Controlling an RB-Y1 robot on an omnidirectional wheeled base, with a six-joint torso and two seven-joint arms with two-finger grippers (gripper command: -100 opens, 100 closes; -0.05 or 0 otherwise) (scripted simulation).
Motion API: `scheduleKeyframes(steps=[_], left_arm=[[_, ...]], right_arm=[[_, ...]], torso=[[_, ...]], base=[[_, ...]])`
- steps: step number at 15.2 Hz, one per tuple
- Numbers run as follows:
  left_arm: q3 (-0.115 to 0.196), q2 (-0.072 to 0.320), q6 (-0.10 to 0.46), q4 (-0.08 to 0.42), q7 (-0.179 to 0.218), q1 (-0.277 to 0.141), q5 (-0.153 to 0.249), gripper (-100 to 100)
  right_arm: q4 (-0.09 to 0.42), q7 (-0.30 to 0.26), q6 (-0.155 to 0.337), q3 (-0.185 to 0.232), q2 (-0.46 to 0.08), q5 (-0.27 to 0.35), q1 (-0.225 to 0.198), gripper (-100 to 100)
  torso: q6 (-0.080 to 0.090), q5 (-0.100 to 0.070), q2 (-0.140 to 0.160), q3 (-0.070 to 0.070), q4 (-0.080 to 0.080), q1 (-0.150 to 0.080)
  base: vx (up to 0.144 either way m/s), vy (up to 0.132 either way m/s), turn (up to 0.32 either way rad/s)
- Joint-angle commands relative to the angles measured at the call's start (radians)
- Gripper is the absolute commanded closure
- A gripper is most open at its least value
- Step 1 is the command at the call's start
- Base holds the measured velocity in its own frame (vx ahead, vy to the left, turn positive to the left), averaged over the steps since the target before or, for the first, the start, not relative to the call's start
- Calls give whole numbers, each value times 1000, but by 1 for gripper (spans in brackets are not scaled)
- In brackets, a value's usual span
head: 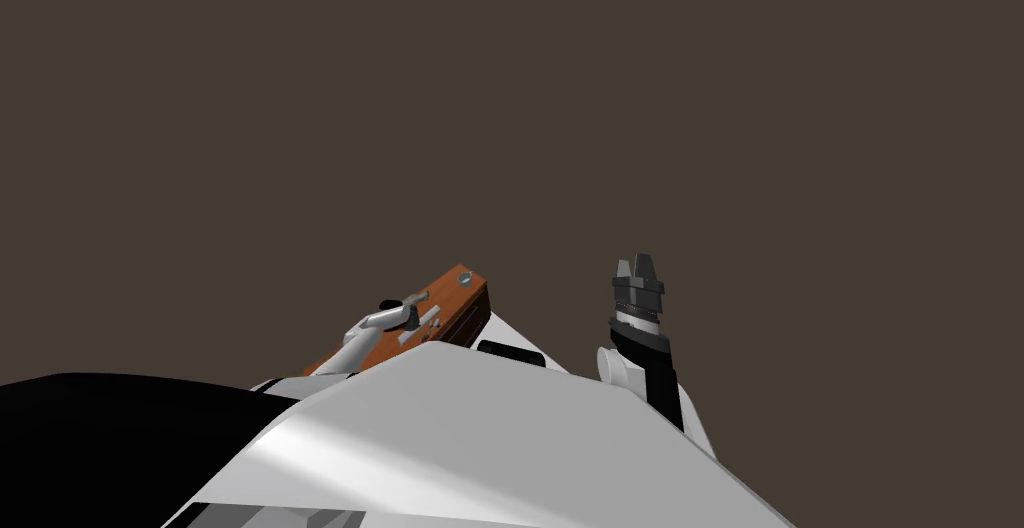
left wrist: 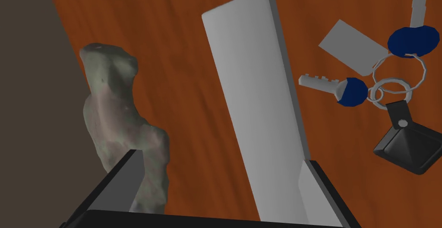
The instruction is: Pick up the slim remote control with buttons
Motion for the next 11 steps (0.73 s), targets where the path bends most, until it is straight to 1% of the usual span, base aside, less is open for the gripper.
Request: scheduleKeyframes(steps=[1, 2, 3, 4, 5, 6, 7, 8, 9, 10, 11], left_arm=[[7, 5, 41, 42, 5, -11, 18, -100], [15, 11, 70, 71, 10, -25, 39, -100], [15, 11, 79, 86, 10, -25, 39, -100], [15, 11, 79, 86, 10, -25, 39, -100], [22, 17, 113, 128, 15, -38, 58, -100], [22, 17, 114, 128, 15, -38, 58, -100], [29, 22, 146, 167, 20, -51, 76, -100], [29, 22, 146, 167, 20, -51, 76, -100], [36, 27, 176, 199, 24, -62, 93, -100], [36, 27, 176, 203, 24, -62, 93, -100], [42, 31, 203, 236, 28, -72, 108, -100]], right_arm=[[0, 0, 0, 0, 0, 0, 0, 0], [0, 0, 0, 0, 0, 0, 0, 0], [0, 0, 0, 0, 0, 0, 0, 0], [0, 0, 0, 0, 0, 0, 0, 0], [0, 0, 0, 0, 0, 0, 0, 0], [0, 0, 0, 0, 0, 0, 0, 0], [0, 0, 0, 0, 0, 0, 0, 0], [0, 0, 0, 0, 0, 0, 0, 0], [0, 0, 0, 0, 0, 0, 0, 0], [0, 0, 0, 0, 0, 0, 0, 0], [0, 0, 0, 0, 0, 0, 0, 0]], torso=[[0, 0, 0, 0, 0, 0], [0, 0, 0, 0, 0, 0], [0, 0, -1, 0, 0, 1], [0, 0, -1, 0, 0, 1], [-1, 0, 0, 0, 0, 1], [0, 0, 0, 0, 0, 1], [0, 0, 0, 0, 0, 1], [0, 0, 0, 0, 0, 1], [0, 0, 0, 0, 0, 1], [0, 0, -1, 0, 0, 2], [0, 0, -1, 0, 0, 2]], base=[[26, 27, -107], [34, 34, -130], [32, 39, -118], [19, 30, -29], [19, 29, -73], [18, 33, -84], [27, 39, -110], [27, 45, -94], [33, 49, -100], [31, 51, -92], [29, 55, -97]])
